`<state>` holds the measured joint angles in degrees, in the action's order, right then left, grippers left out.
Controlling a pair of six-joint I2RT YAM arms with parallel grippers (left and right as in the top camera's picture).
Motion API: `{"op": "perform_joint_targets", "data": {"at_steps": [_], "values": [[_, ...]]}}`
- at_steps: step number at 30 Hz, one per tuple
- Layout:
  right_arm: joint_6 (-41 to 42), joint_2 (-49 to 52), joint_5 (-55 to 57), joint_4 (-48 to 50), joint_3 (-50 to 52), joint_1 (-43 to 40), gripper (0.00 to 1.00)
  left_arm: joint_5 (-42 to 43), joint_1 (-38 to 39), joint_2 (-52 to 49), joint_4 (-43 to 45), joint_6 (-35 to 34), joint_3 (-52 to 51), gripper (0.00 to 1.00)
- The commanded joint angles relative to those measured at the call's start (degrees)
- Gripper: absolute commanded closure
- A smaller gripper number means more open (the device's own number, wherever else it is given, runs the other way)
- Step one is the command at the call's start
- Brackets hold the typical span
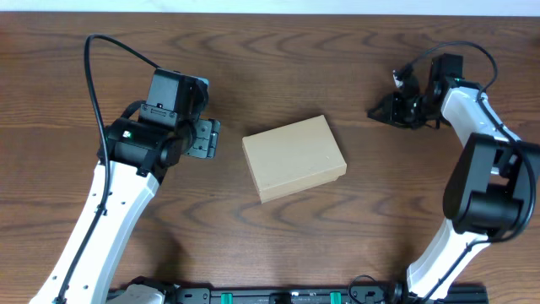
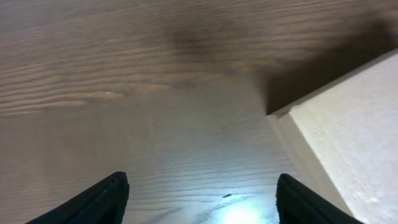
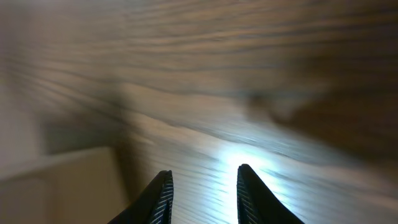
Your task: Pack container
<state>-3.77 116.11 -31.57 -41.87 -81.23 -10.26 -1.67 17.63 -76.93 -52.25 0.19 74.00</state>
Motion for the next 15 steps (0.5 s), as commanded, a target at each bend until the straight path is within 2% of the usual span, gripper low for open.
{"op": "perform_joint_targets", "data": {"at_steps": [1, 8, 15], "values": [[-9.1, -8.8, 15.0, -0.6, -0.5, 2.1, 0.73, -4.3, -0.4, 0.9, -0.5, -0.2, 0.4, 0.2], [-15.5, -21.6, 24.8, -3.6, -0.5, 8.1, 0.71, -8.0, -2.4, 0.9, -1.8, -1.9, 0.4, 0.19], [-16.4, -26.9, 26.7, -8.4, -0.5, 18.9, 0.71, -9.9, -7.0, 0.9, -4.3, -3.7, 0.3, 0.21]]}}
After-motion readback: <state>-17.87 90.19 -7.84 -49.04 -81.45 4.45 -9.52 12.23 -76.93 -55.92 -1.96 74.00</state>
